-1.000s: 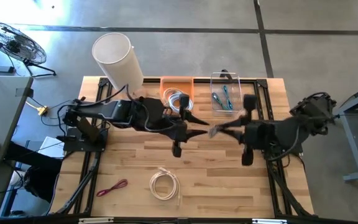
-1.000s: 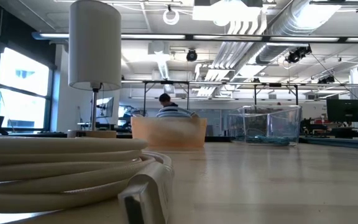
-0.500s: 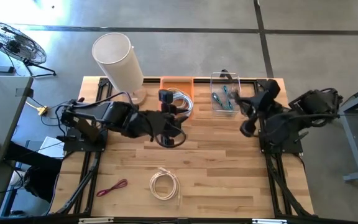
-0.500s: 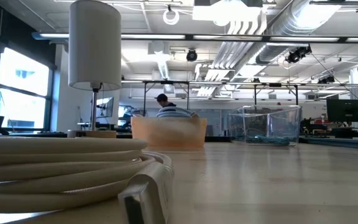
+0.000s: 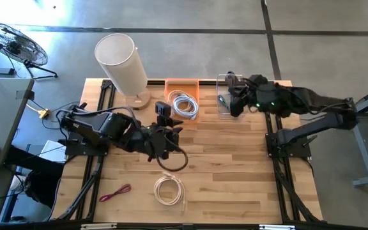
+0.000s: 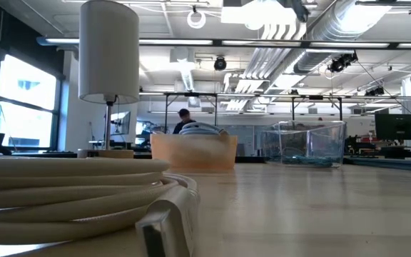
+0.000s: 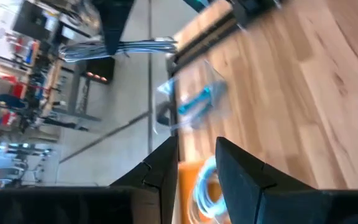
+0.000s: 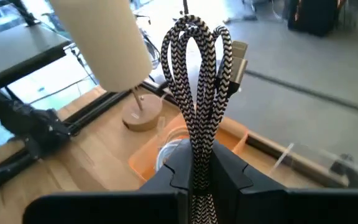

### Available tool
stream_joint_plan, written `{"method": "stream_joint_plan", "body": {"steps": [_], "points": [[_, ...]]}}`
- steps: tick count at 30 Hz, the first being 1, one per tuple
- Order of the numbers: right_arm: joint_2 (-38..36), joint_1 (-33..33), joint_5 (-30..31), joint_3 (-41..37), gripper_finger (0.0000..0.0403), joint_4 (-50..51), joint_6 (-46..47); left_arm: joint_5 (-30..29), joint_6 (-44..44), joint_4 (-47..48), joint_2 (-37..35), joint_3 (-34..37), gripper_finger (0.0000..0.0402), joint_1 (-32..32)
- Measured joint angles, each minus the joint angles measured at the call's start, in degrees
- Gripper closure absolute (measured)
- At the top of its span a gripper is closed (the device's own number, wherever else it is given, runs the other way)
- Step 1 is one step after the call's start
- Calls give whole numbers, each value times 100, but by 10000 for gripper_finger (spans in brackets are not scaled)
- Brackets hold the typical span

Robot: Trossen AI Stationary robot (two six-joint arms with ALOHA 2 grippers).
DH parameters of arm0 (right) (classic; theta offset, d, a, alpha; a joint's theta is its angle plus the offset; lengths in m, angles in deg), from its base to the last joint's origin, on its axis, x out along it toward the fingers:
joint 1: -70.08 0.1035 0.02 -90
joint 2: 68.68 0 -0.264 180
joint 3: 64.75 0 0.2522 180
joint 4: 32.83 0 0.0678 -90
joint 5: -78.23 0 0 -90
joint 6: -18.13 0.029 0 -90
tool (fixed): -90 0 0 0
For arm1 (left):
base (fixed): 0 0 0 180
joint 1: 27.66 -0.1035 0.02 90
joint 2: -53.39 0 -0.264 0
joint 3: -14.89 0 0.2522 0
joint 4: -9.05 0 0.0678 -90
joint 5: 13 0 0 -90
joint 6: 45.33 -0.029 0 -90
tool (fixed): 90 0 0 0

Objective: Pick & Place USB Port
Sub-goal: Put the black white charger cable into the transparent bin

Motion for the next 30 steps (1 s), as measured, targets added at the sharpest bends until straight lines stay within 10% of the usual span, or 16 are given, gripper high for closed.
{"method": "stream_joint_plan", "body": {"steps": [22, 30], "points": [[16, -3983, -3174, -3195, 381, -2584, 470, -166, 1252, 2305, 0, 0, 298, 574], [16, -4426, -3630, -3794, 295, -3326, 346, -500, 577, 2307, -22, 0, 298, 406]]}}
